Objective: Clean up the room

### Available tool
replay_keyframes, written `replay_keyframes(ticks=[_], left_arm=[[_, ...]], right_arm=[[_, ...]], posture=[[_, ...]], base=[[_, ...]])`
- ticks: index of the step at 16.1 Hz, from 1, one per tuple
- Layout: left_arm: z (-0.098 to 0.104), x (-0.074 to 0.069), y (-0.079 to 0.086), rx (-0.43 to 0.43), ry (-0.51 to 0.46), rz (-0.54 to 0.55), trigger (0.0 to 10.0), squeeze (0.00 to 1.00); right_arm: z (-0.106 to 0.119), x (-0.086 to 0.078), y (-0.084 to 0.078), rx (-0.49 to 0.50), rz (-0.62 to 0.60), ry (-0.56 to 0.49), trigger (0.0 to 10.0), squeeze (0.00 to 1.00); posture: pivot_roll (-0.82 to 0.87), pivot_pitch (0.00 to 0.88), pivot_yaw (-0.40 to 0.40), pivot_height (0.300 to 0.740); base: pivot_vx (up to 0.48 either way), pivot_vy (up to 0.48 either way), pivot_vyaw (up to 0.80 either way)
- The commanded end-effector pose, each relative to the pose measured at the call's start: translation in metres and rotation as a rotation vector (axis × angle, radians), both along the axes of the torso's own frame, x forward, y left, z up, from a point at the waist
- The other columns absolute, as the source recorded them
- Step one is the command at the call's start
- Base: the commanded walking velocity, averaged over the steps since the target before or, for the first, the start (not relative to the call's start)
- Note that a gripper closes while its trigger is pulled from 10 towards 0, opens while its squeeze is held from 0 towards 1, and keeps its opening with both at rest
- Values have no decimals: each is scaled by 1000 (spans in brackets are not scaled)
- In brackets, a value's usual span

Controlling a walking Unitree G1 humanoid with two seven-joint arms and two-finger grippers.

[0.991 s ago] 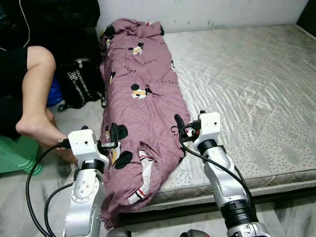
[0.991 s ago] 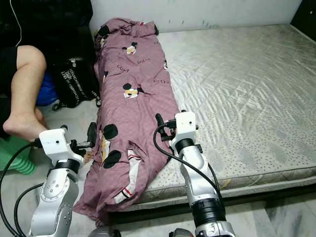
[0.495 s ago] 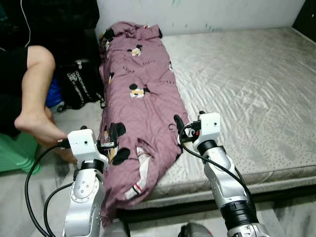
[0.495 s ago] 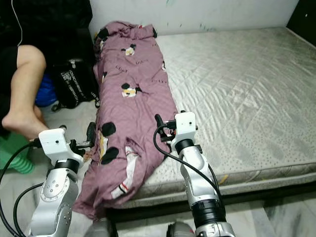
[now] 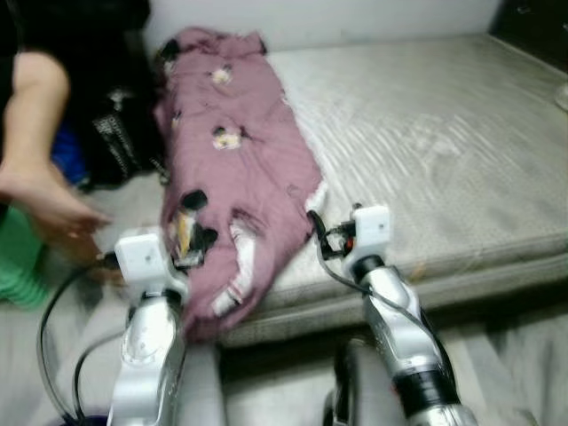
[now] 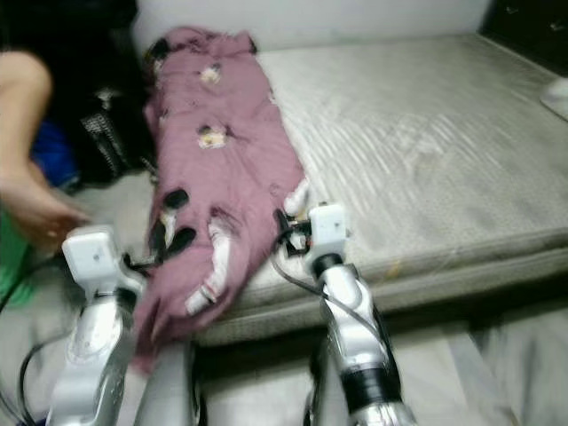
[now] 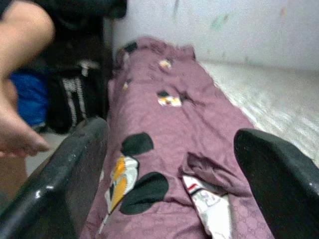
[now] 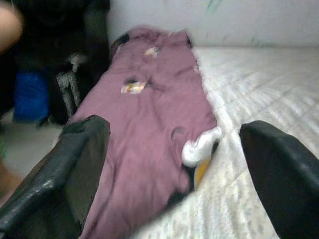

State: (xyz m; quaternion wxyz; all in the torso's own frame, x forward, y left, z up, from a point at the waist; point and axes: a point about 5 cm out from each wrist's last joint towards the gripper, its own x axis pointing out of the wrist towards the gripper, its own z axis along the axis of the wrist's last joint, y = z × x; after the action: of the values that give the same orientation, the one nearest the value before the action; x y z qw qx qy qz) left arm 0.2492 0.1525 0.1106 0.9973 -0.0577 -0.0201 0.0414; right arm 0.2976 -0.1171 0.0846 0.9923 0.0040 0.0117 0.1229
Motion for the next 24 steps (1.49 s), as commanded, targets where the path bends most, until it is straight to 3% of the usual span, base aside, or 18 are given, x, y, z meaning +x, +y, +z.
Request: replay_keyframes(ticks=[1, 11, 16, 21, 24], left_arm=[[-8, -6, 7, 9, 39, 40, 10000, 0], [-9, -7, 7, -25, 54, 27, 10000, 0], [-10, -6, 7, -26, 58, 21, 10000, 0], [-8, -7, 14, -5, 49, 43, 10000, 0], [-8, -7, 14, -7, 48, 39, 10000, 0]], right_arm=[[9, 6, 8, 0, 26, -26, 10000, 0], [6, 4, 8, -19, 41, -16, 10000, 0], [7, 4, 9, -12, 52, -21, 10000, 0], [5, 3, 10, -13, 54, -12, 10000, 0], [6, 3, 11, -64, 64, -31, 10000, 0]], posture=[[19, 42, 24, 595], [22, 51, 21, 595], [21, 49, 21, 540], [26, 49, 17, 540], [26, 51, 19, 540]], base=[[0, 0, 0], [0, 0, 215], [0, 0, 0], [0, 0, 0], [273, 0, 679]])
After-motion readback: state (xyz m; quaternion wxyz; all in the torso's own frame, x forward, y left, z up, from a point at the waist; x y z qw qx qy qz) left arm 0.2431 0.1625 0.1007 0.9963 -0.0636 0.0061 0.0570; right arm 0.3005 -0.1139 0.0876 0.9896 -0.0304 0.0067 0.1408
